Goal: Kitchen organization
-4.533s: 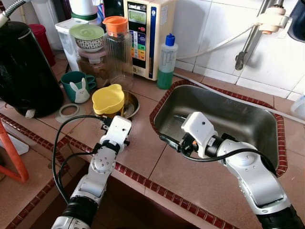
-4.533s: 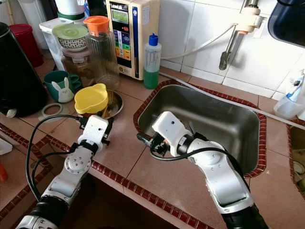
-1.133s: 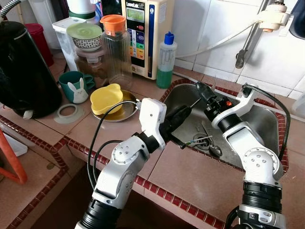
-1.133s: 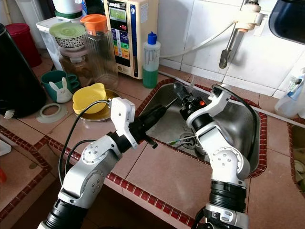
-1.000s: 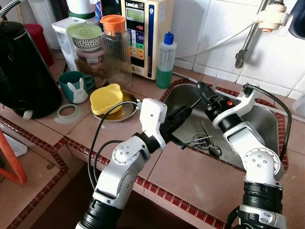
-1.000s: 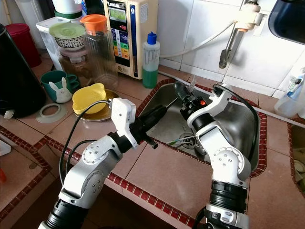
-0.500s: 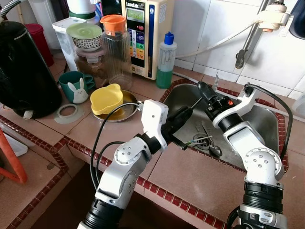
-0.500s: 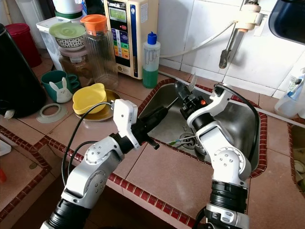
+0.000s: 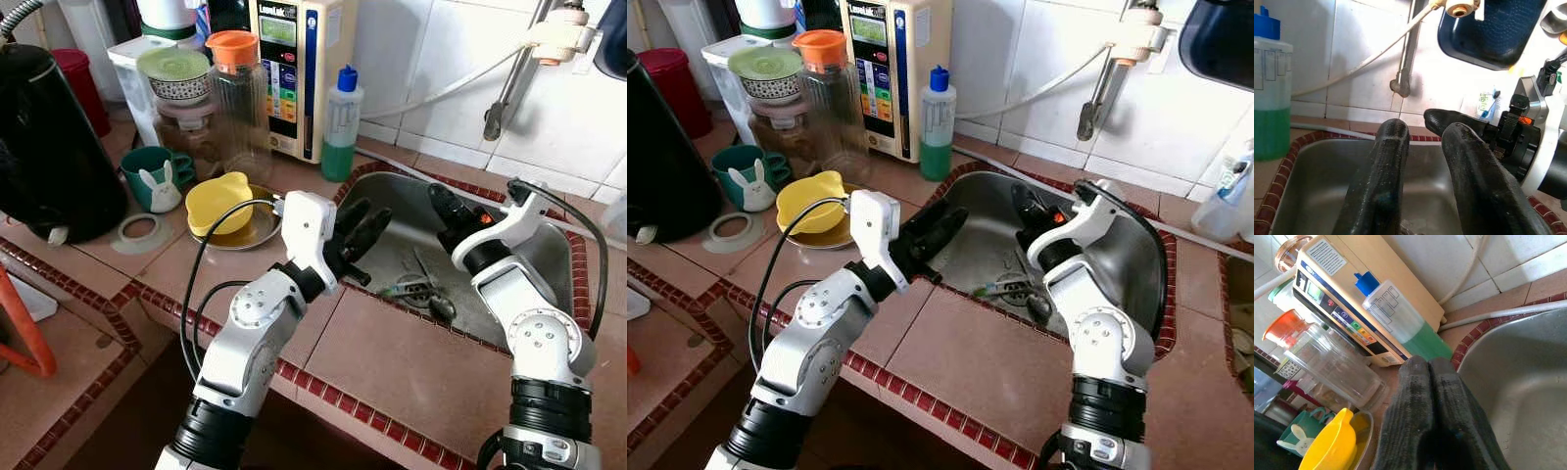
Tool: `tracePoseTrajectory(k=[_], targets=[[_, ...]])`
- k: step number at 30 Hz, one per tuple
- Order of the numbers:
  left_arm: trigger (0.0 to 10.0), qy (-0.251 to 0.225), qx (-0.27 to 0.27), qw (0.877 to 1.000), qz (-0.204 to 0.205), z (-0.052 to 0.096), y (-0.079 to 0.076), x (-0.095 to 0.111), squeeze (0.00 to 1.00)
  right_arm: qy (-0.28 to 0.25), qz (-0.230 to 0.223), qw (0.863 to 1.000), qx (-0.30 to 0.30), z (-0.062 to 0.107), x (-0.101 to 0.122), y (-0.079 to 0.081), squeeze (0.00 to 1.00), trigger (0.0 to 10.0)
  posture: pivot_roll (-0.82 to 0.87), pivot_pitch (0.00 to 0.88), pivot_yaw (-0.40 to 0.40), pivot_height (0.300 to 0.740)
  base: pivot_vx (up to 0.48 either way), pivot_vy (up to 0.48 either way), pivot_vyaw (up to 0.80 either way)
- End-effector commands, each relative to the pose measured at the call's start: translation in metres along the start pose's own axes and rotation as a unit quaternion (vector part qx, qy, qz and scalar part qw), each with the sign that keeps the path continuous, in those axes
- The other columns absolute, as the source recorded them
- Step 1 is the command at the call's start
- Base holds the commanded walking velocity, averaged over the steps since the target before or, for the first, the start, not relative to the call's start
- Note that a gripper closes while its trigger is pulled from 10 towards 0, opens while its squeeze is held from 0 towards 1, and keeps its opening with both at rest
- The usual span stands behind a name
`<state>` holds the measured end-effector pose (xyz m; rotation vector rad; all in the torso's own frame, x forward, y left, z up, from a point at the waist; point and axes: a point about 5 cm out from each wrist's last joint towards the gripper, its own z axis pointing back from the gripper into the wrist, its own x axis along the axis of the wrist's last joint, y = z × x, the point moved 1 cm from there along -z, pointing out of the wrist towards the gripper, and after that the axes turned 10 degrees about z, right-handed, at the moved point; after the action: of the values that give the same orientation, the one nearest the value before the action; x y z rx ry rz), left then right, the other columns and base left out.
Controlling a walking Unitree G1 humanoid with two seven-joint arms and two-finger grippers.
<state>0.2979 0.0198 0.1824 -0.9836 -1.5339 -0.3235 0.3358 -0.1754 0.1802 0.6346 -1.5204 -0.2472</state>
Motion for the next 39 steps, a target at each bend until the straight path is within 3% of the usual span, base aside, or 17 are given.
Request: tracePoseTrajectory(k=[1,9,14,15,16,17,18,19,20,21,22,23,27,28,29,35,39], targets=[[10.0,0.004,0.003,1.000,-0.002,0.001,0.000,-0.002,1.00,-0.005,0.005,1.000,-0.011,0.000,0.002,-0.002,0.00,0.0,0.08,0.006,0.004,0.740,0.000,0.000,0.00],[10.0,0.006,0.004,1.000,-0.002,0.002,0.000,-0.002,1.00,0.000,0.027,1.000,-0.016,-0.003,0.001,-0.003,0.00,0.0,0.09,0.004,0.003,0.740,0.000,0.000,0.00],[10.0,0.010,0.045,0.999,-0.028,0.008,0.014,-0.002,1.00,0.040,0.136,0.989,-0.031,-0.003,-0.011,-0.007,0.00,0.0,0.09,0.004,0.005,0.740,0.000,0.000,0.00],[10.0,0.016,0.066,0.997,-0.045,0.010,0.020,-0.003,1.00,0.048,0.183,0.982,-0.027,-0.002,-0.015,-0.007,0.00,0.0,0.09,0.004,0.004,0.740,0.000,0.000,0.00],[10.0,0.016,0.066,0.997,-0.045,0.010,0.020,-0.003,1.00,0.048,0.183,0.982,-0.027,-0.002,-0.015,-0.007,0.00,0.0,0.09,0.004,0.004,0.740,0.000,0.000,0.00],[10.0,0.013,0.081,0.995,-0.050,0.012,0.026,-0.002,1.00,0.066,0.231,0.971,-0.012,0.000,-0.022,-0.005,0.00,0.0,0.10,0.005,0.005,0.740,0.000,0.000,0.00],[10.0,0.014,0.090,0.994,-0.055,0.012,0.029,-0.001,1.00,0.074,0.252,0.965,-0.007,0.001,-0.025,-0.004,0.00,2.5,0.10,0.006,0.005,0.740,0.000,0.000,0.00],[10.0,0.010,0.099,0.993,-0.057,0.013,0.032,0.000,1.00,0.081,0.278,0.957,0.001,0.003,-0.028,-0.002,0.00,4.2,0.10,0.006,0.005,0.740,0.000,0.000,0.00],[10.0,0.009,0.104,0.993,-0.061,0.013,0.035,0.001,1.00,0.087,0.298,0.950,0.007,0.004,-0.031,-0.001,0.00,2.9,0.10,0.006,0.005,0.740,0.000,0.000,0.00],[10.0,0.009,0.109,0.992,-0.066,0.014,0.037,0.002,1.00,0.093,0.313,0.945,0.016,0.005,-0.034,0.001,0.00,2.9,0.09,0.007,0.005,0.740,0.000,0.000,0.00],[10.0,0.007,0.120,0.990,-0.073,0.014,0.041,0.004,1.00,0.101,0.335,0.936,0.032,0.007,-0.038,0.004,0.00,6.1,0.09,0.007,0.006,0.740,0.000,0.000,0.00],[10.0,0.007,0.139,0.986,-0.089,0.015,0.049,0.007,1.00,0.112,0.373,0.919,0.055,0.011,-0.045,0.009,0.00,10.0,0.09,0.008,0.006,0.740,0.000,0.000,0.00],[10.0,0.006,0.167,0.980,-0.112,0.016,0.062,0.013,1.00,0.119,0.408,0.902,0.079,0.015,-0.051,0.014,0.00,10.0,0.09,0.010,0.008,0.740,0.000,0.000,0.00],[10.0,0.003,0.180,0.976,-0.123,0.016,0.068,0.016,1.00,0.121,0.414,0.898,0.089,0.016,-0.052,0.016,0.91,10.0,0.09,0.011,0.009,0.740,0.000,0.000,0.00],[10.0,0.001,0.190,0.973,-0.131,0.016,0.073,0.019,1.00,0.122,0.417,0.896,0.097,0.018,-0.054,0.018,1.00,10.0,0.09,0.011,0.009,0.740,0.000,0.000,0.00],[10.0,-0.002,0.247,0.954,-0.171,0.018,0.101,0.035,1.00,0.130,0.427,0.884,0.141,0.028,-0.061,0.028,1.00,10.0,0.08,0.016,0.014,0.740,0.000,0.000,0.00],[10.0,0.001,0.303,0.933,-0.196,0.024,0.121,0.043,1.00,0.143,0.407,0.870,0.240,0.048,-0.065,0.050,1.00,10.0,0.08,0.020,0.017,0.740,0.000,0.000,0.00]])
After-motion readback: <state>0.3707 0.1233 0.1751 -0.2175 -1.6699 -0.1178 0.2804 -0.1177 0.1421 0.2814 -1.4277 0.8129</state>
